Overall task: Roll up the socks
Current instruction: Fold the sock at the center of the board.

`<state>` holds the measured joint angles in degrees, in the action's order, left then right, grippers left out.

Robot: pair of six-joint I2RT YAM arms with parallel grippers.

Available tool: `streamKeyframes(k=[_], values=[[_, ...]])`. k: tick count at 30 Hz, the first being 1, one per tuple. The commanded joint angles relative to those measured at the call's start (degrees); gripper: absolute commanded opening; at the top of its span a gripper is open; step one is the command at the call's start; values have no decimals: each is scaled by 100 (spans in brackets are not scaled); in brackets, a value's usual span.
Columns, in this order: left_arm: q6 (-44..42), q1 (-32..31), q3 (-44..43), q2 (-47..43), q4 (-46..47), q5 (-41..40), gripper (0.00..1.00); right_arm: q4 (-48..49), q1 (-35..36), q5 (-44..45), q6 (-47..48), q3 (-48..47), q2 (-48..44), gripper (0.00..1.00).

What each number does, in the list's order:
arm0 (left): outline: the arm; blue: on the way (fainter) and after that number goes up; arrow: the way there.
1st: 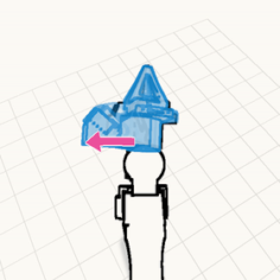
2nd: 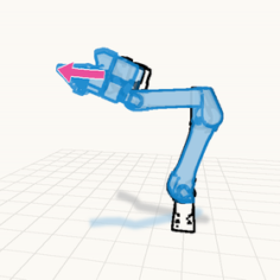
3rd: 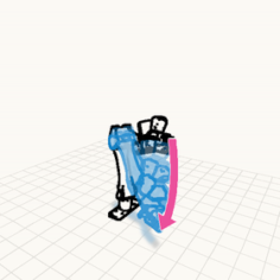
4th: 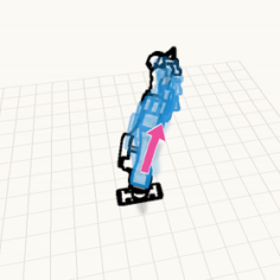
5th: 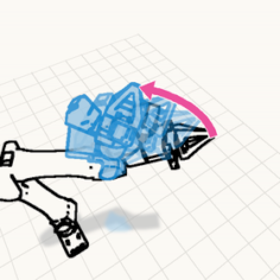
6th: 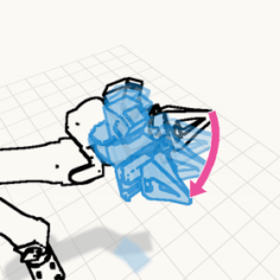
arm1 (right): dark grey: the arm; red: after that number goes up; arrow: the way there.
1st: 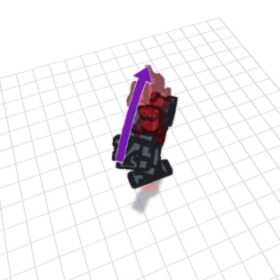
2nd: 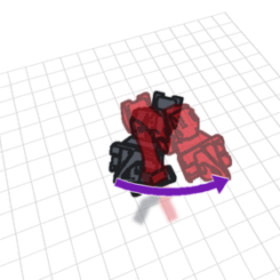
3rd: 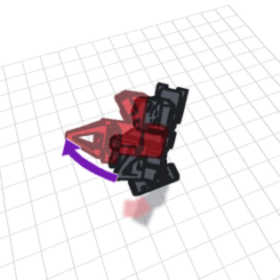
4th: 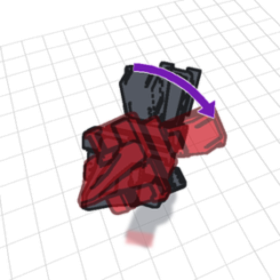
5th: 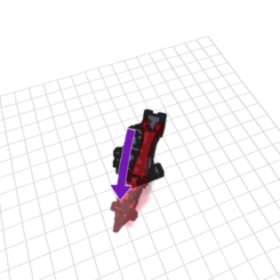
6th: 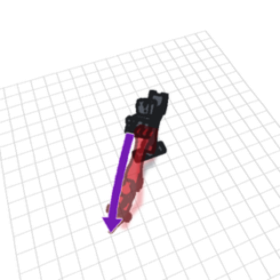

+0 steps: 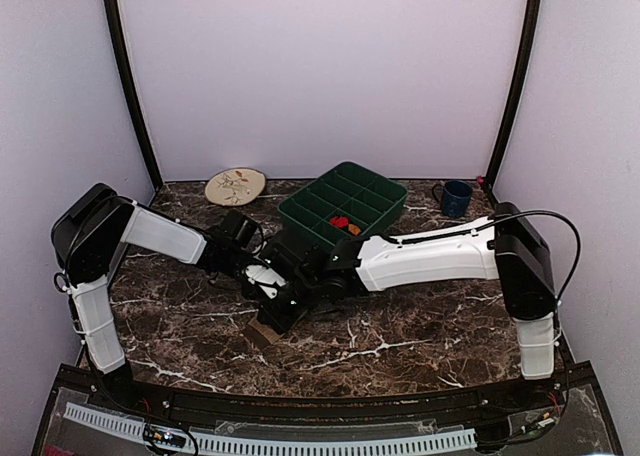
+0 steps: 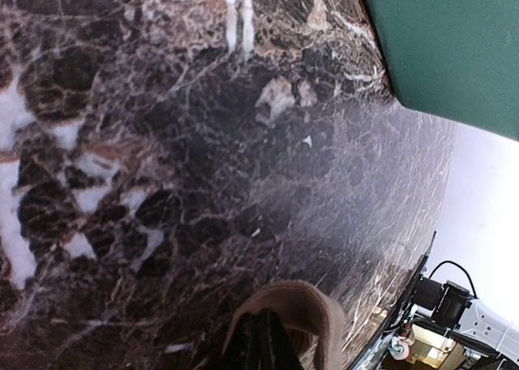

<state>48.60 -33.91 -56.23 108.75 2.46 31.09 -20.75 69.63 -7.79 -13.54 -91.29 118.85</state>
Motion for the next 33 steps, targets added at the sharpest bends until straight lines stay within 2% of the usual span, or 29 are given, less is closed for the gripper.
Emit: streamKeyframes(k=[1,33], values=[[-189,20,103,3,-364,23,6,203,76,-173,35,-255,206,0],[-587,113,229,-82,-652,-77,3,140,104,-196,-105,-895,1162,0]])
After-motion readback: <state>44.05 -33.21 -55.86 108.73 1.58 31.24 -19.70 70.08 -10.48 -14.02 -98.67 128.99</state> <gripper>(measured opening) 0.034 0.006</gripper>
